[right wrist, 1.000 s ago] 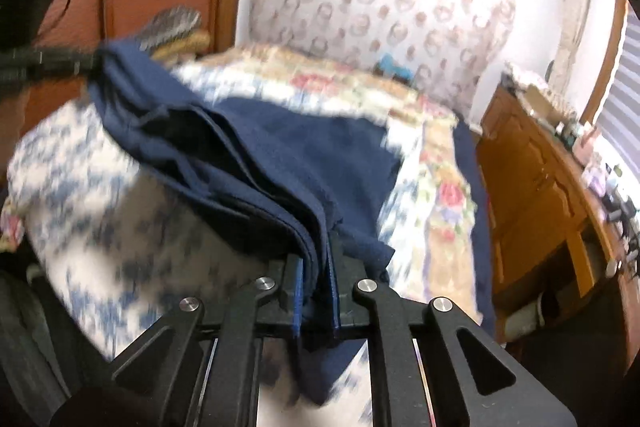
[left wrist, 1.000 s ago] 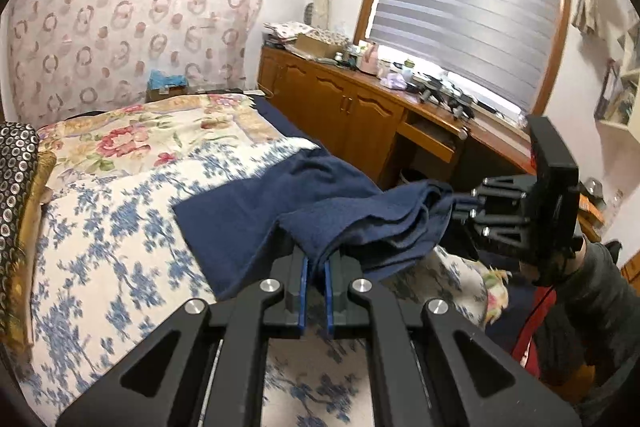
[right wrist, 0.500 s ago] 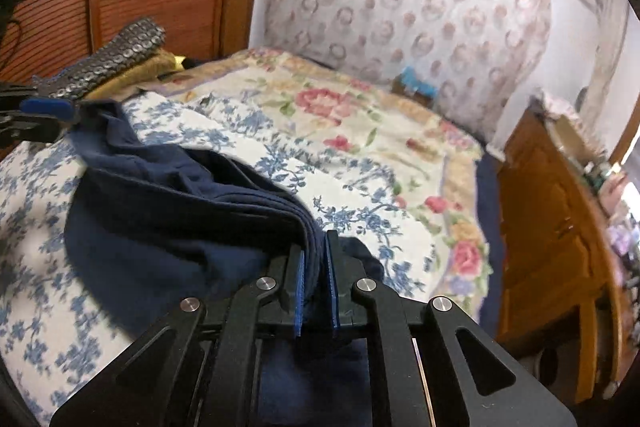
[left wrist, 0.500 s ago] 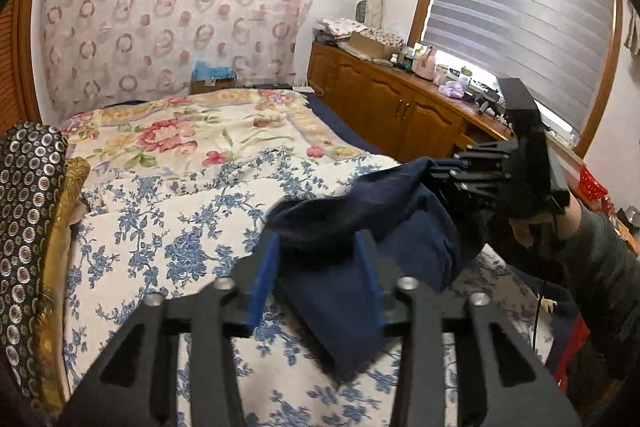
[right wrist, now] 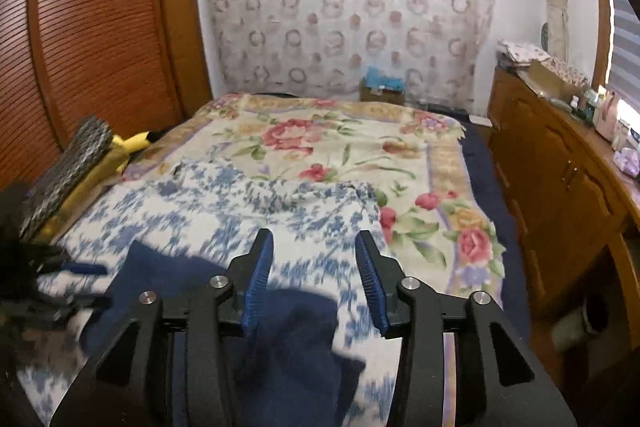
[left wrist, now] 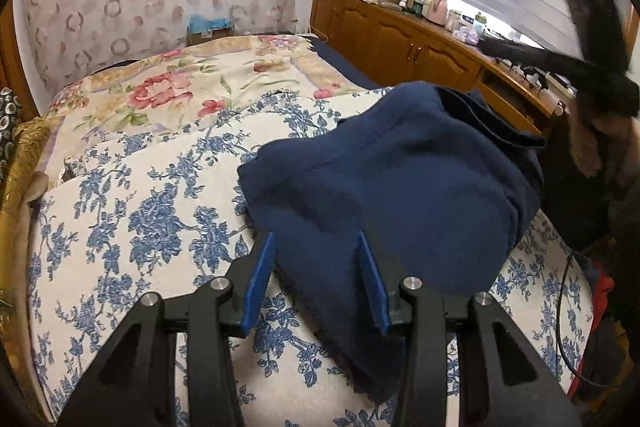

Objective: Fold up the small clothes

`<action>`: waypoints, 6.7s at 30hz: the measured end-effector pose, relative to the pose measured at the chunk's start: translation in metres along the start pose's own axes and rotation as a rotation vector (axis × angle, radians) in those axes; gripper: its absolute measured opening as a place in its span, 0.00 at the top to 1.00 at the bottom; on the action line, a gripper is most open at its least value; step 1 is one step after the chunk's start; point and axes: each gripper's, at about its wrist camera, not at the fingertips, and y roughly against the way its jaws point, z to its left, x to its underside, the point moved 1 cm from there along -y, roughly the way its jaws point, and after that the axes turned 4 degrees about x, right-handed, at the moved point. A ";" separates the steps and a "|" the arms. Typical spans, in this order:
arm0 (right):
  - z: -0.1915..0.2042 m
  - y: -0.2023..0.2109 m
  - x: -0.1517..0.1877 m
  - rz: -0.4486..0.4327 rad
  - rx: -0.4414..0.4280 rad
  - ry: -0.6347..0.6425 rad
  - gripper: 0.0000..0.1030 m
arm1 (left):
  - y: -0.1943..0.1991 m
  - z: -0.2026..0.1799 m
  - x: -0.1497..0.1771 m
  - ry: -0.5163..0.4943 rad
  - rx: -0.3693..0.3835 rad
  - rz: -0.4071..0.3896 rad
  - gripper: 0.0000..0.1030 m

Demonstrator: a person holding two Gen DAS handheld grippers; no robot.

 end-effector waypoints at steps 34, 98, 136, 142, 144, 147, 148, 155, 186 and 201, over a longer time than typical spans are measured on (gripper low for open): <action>-0.027 0.038 0.062 0.112 0.151 -0.013 0.61 | -0.021 0.011 0.016 0.021 0.016 0.011 0.42; 0.055 0.040 0.030 0.035 -0.098 0.006 0.80 | 0.139 0.014 -0.012 0.055 0.197 -0.288 0.93; 0.443 -0.160 -0.158 -0.208 -0.306 0.376 0.51 | 0.225 0.263 0.132 0.441 -0.371 -0.313 0.80; 0.467 -0.180 -0.142 -0.092 -0.348 0.385 0.50 | 0.244 0.257 0.133 0.402 -0.416 -0.340 0.60; 0.470 -0.196 -0.137 -0.056 -0.325 0.374 0.50 | 0.251 0.249 0.132 0.383 -0.429 -0.354 0.53; 0.467 -0.211 -0.125 -0.016 -0.309 0.363 0.49 | 0.262 0.239 0.129 0.358 -0.442 -0.379 0.39; 0.464 -0.211 -0.123 -0.027 -0.308 0.357 0.49 | 0.264 0.236 0.127 0.350 -0.445 -0.380 0.38; 0.436 -0.148 -0.122 -0.141 -0.311 0.272 0.48 | 0.273 0.204 0.117 0.274 -0.461 -0.400 0.32; 0.257 0.120 0.044 -0.274 -0.004 0.016 0.21 | 0.248 0.038 0.090 0.104 -0.400 -0.438 0.31; 0.219 0.162 0.068 -0.312 0.070 -0.073 0.21 | 0.251 0.011 0.082 0.087 -0.398 -0.463 0.31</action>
